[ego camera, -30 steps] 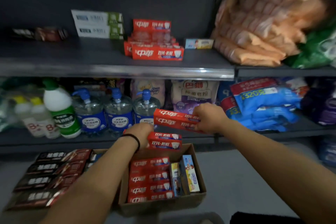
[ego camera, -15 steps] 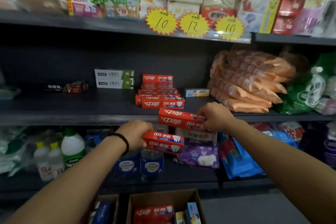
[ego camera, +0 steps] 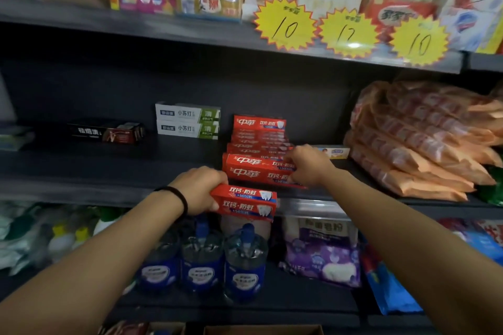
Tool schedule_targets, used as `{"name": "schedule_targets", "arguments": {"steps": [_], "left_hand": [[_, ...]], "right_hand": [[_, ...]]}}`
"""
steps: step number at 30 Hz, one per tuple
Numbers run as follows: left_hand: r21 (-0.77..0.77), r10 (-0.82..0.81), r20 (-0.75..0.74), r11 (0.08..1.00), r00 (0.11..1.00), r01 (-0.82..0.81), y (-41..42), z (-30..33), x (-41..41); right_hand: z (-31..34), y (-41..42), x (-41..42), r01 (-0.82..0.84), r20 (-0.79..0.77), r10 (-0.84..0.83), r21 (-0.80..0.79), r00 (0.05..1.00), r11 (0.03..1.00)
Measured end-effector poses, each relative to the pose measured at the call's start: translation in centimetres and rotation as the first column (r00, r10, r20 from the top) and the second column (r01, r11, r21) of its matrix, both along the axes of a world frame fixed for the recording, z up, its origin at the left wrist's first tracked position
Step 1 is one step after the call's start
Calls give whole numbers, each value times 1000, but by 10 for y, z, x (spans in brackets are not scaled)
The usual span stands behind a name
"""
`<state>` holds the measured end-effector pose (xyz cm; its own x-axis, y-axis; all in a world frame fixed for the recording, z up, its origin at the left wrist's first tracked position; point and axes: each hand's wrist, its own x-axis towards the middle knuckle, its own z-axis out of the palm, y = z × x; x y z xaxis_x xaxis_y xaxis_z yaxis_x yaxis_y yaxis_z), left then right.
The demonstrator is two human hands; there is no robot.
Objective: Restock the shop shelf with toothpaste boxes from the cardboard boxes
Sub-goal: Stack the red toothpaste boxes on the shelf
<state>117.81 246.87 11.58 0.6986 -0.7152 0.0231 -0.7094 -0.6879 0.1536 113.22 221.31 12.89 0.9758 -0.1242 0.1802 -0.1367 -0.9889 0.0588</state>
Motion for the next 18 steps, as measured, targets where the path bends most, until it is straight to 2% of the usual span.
{"name": "schedule_targets", "arguments": {"steps": [4, 8, 18], "left_hand": [[-20, 8, -2, 1000, 1000, -8, -3, -4, 18], [-7, 24, -5, 1000, 1000, -24, -4, -8, 27], [2, 45, -18, 999, 999, -45, -10, -1, 24]], "right_hand": [[-14, -2, 19, -21, -31, 21, 10, 999, 1000], [-26, -3, 28, -75, -13, 77, 103, 997, 992], [-24, -6, 23, -188, -14, 188, -25, 982, 982]]}}
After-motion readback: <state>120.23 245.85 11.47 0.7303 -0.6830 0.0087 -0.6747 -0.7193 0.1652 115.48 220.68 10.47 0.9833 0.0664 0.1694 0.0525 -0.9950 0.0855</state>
